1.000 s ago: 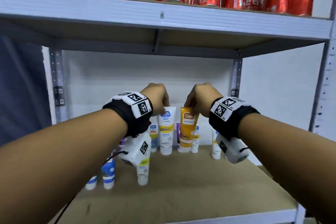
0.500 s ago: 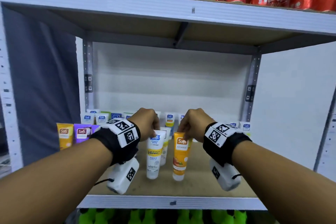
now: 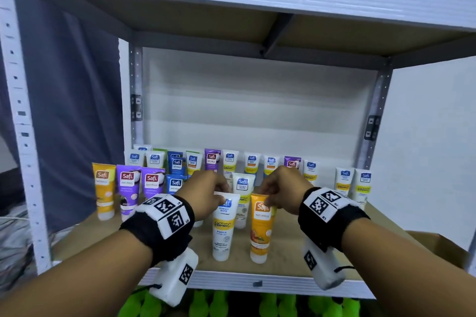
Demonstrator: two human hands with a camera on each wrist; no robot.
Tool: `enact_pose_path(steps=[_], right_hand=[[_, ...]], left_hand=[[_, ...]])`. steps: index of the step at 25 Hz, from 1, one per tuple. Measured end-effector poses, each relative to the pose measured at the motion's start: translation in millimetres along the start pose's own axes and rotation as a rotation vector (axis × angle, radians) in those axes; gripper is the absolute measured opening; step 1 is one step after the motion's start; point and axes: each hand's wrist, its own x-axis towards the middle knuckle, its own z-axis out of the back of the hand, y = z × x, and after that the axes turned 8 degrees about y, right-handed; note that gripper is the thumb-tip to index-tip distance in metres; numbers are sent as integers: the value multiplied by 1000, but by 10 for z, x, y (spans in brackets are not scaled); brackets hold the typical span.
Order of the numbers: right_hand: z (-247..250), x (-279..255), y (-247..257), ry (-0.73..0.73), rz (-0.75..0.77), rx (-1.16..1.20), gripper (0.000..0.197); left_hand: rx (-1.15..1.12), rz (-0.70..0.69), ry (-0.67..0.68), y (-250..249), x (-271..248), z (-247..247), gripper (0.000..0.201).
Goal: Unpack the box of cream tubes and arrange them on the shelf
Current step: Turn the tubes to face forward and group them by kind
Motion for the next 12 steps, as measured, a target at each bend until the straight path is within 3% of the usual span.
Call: enact_pose_path(steps=[4, 7, 12], right_hand=[[-122, -5, -141, -54, -7, 232, 25], [-273, -34, -271, -79, -40, 458, 37], [-672, -165, -418, 65, -68, 632, 46]], left_hand=[[-273, 16, -66, 112, -116, -136, 32], [-490, 101, -63, 283, -184, -310, 49], [-514, 131, -19, 503, -271, -604, 33]])
